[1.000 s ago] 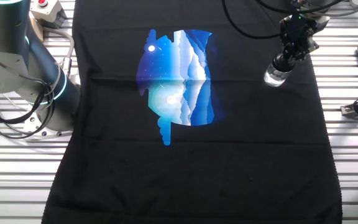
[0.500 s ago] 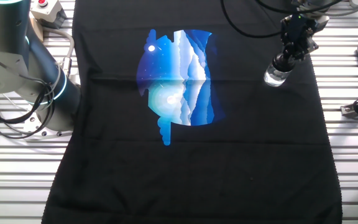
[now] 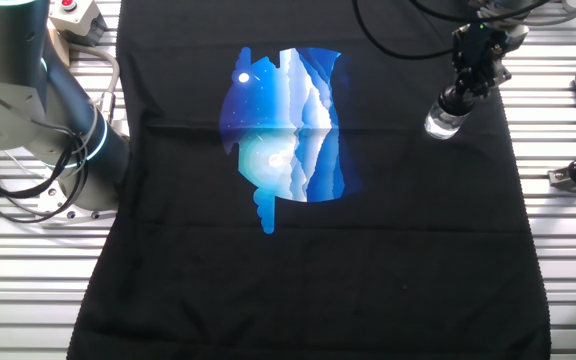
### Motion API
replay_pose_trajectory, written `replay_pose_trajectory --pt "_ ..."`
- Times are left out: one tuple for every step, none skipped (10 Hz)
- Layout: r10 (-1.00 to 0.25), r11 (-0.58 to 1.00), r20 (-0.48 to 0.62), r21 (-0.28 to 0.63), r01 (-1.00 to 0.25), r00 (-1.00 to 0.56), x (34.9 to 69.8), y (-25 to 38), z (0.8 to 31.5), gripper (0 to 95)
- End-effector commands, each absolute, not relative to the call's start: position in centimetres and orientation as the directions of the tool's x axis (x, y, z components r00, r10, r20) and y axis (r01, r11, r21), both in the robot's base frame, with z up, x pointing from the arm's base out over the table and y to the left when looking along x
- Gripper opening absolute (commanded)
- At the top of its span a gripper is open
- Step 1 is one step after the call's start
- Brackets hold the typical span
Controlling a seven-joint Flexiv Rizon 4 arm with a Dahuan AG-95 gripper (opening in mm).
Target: Screw the lid onto the jar
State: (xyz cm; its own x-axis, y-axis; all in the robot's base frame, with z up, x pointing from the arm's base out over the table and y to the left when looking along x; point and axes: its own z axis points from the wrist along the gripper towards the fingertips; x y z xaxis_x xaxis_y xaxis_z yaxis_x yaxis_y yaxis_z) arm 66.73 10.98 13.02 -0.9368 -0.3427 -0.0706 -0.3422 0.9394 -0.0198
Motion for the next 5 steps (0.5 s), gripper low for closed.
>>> replay_pose_trajectory --pt "-0.324 0.946 -0.071 -0.016 -0.324 -0.943 66.76 10.97 13.02 0.0" --pt "-0.316 0.949 -0.071 -0.016 -0.316 -0.946 66.76 10.97 13.02 0.0" --pt "-0.312 0.950 -0.070 -0.016 -0.311 -0.948 66.76 10.97 13.02 0.0" --pt "-0.300 0.954 -0.071 -0.015 -0.300 -0.951 66.76 10.96 13.02 0.0" --pt "-0.292 0.957 -0.072 -0.014 -0.291 -0.954 66.76 10.96 13.02 0.0"
